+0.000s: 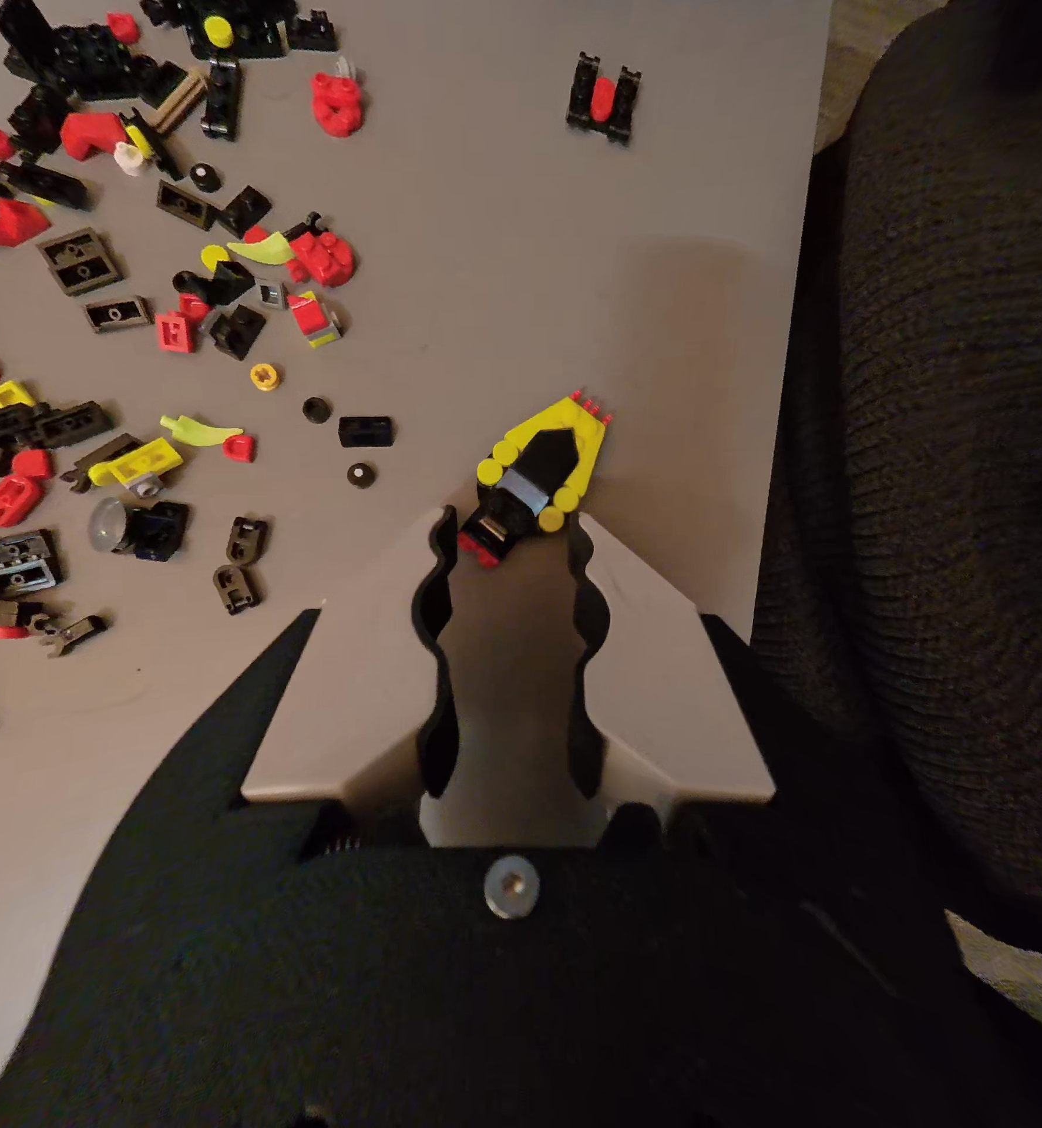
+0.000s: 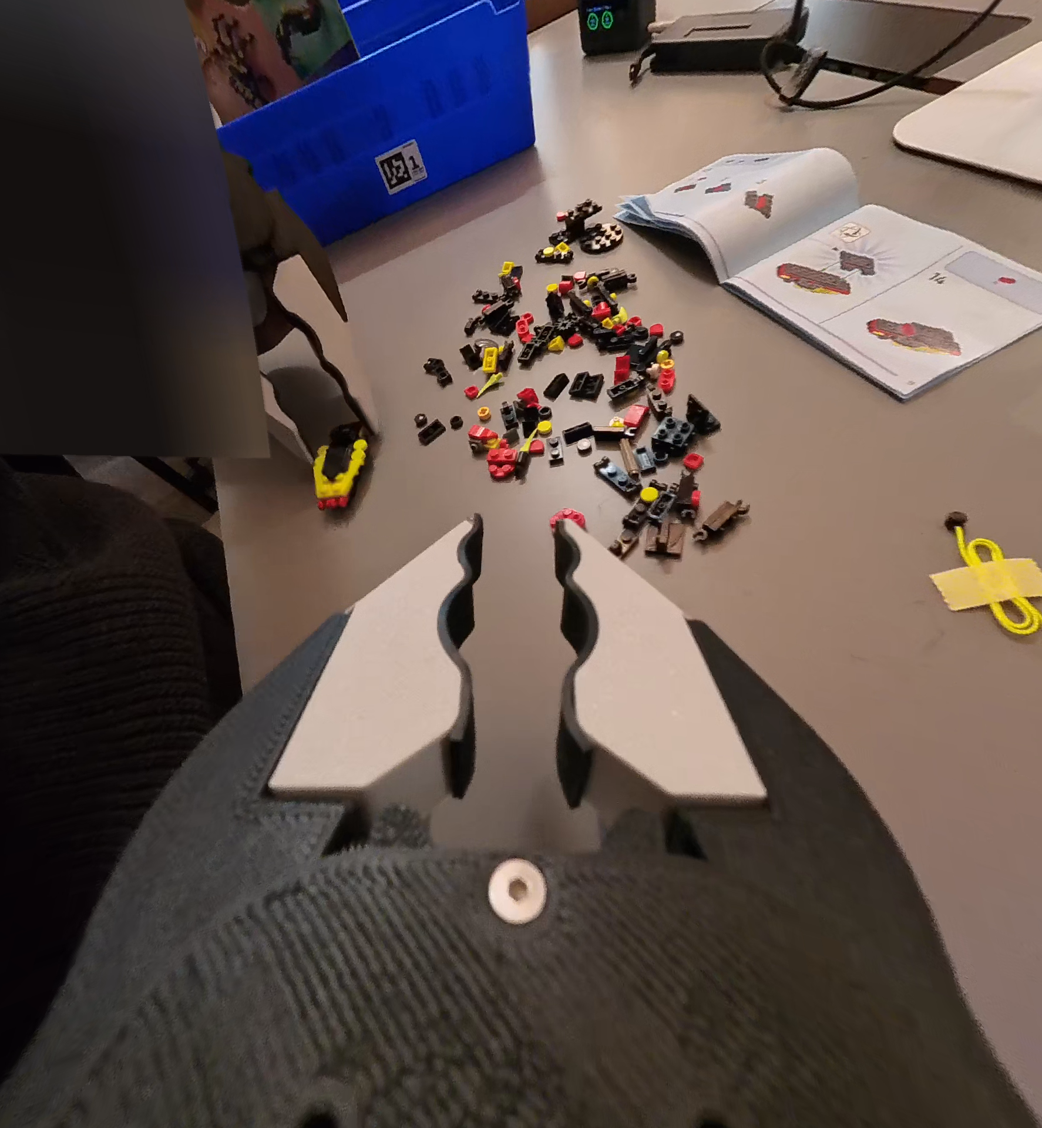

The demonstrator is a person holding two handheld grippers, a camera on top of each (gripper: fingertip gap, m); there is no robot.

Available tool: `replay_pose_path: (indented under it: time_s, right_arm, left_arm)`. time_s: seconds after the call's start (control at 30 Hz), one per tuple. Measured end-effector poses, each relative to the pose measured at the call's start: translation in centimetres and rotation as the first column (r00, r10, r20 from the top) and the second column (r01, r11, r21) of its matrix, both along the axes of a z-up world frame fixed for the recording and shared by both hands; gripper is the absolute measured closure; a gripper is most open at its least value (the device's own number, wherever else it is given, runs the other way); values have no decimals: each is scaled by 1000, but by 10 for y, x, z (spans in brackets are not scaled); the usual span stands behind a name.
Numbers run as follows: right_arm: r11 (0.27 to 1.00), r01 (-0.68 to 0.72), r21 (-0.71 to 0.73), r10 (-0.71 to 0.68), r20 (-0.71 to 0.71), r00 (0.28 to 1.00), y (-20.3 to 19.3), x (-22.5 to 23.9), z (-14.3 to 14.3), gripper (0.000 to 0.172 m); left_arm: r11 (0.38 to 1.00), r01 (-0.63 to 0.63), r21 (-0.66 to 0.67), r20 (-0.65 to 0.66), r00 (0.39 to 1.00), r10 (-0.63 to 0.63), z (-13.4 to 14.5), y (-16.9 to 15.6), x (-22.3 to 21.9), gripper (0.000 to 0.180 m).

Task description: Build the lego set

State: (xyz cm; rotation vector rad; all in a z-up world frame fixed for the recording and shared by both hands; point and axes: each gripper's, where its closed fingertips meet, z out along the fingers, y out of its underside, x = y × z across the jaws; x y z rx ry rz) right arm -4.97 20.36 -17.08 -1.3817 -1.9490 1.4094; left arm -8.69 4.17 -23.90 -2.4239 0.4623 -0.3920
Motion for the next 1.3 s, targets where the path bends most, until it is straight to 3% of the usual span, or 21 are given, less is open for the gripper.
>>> replay_pose_path:
  time_s: [0.03,0.13,0.23,0.37,0.47,0.6,0.7,0.83,0.93,1.07,1.17,1.2,1.3]
  right_arm:
    - [1000,-7,7,7,-4,1000,-2,0,0,150]
    - [999,-36,25,37,-27,999,-12,0,3,150]
    - [993,-88,83,94,-76,993,-29,0,7,147]
    - [940,-187,286,228,-120,966,-57,0,-1,139]
    - [862,-251,440,325,-102,940,-74,-2,-19,132]
    - [779,-322,538,414,-55,908,-89,-4,-36,129]
    - [752,-338,565,440,-49,897,-91,-9,-40,129]
    - [776,-349,526,431,-38,902,-90,-9,-40,129]
    - [778,-344,525,430,-46,902,-91,-8,-38,129]
    - [733,-360,577,466,-40,884,-95,-3,-41,122]
    - [681,-342,647,495,-62,867,-97,-2,-42,121]
    - [666,-339,665,502,-63,862,-98,-1,-43,121]
    - [616,-322,719,501,-42,864,-101,-4,-51,121]
  left_arm:
    - [1000,-5,3,9,1000,5,1,1,0,146]
    - [998,-68,14,66,996,67,7,7,-4,146]
    - [983,-184,-25,214,959,185,14,19,-5,152]
    - [966,-224,-129,407,876,258,16,27,6,159]
    - [958,-242,-152,444,850,285,16,32,8,153]
    - [969,-206,-136,341,909,241,8,29,12,142]
    - [983,-169,-71,192,965,180,5,32,15,134]
    - [991,-131,-32,10,991,131,-1,35,17,149]
    - [992,-121,-30,5,993,121,0,36,23,154]
    - [986,-160,-56,207,964,168,11,39,32,154]
    - [974,-216,-62,402,888,223,28,44,31,155]
    - [970,-235,-68,439,866,241,30,44,28,163]
    - [958,-269,-95,515,811,279,33,46,24,165]
